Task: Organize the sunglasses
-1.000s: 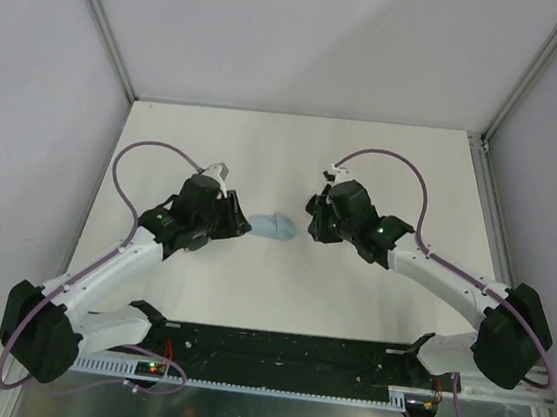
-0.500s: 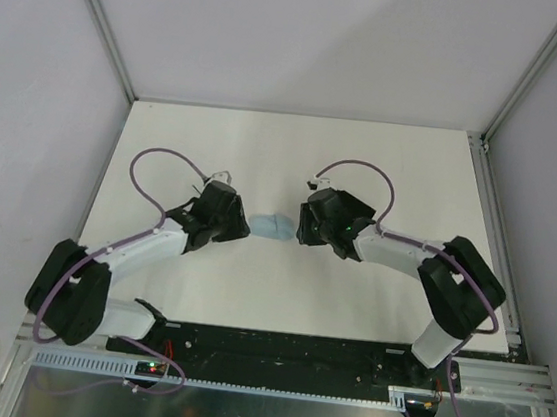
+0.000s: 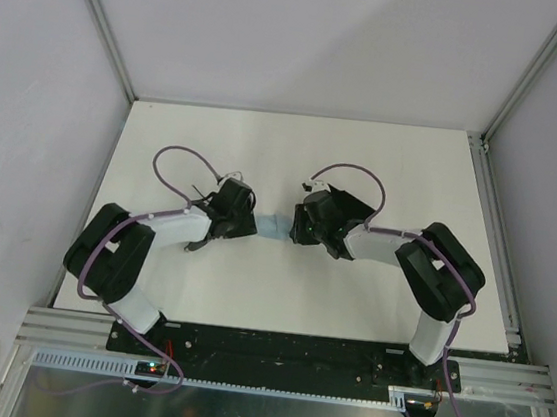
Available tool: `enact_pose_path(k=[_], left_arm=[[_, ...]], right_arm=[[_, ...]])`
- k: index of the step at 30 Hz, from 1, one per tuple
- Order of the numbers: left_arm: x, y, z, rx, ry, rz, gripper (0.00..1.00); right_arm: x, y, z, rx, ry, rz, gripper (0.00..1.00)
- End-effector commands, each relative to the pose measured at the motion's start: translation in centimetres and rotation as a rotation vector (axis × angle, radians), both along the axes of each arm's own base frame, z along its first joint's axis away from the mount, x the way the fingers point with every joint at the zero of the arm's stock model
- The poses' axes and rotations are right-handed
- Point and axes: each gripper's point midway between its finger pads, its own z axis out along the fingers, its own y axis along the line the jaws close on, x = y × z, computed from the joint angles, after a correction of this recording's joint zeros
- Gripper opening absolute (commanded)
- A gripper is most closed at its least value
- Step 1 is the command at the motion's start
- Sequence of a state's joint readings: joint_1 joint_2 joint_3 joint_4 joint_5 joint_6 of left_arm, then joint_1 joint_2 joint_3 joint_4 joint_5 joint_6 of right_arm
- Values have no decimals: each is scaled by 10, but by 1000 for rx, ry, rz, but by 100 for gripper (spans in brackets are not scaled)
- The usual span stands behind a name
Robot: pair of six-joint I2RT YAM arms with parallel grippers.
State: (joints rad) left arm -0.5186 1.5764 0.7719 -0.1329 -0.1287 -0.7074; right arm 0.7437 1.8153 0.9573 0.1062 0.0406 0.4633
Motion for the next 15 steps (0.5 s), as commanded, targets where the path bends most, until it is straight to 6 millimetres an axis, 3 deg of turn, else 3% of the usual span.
enact_pose_path(k=[1,6,10,15], left_arm=[[15,-1,1,16,-26,13,49],[22,4,2,23,-31,25,48],[23,8,0,19,-24,37,45],[23,11,-2,20,-20,36,40]], right_arm=[[9,-4,-9,-6,-3,-13,31],[17,-9,-14,4,6,-17,27],[12,-5,-18,-5,20,20,22],[6,2,-18,8,29,65,6]])
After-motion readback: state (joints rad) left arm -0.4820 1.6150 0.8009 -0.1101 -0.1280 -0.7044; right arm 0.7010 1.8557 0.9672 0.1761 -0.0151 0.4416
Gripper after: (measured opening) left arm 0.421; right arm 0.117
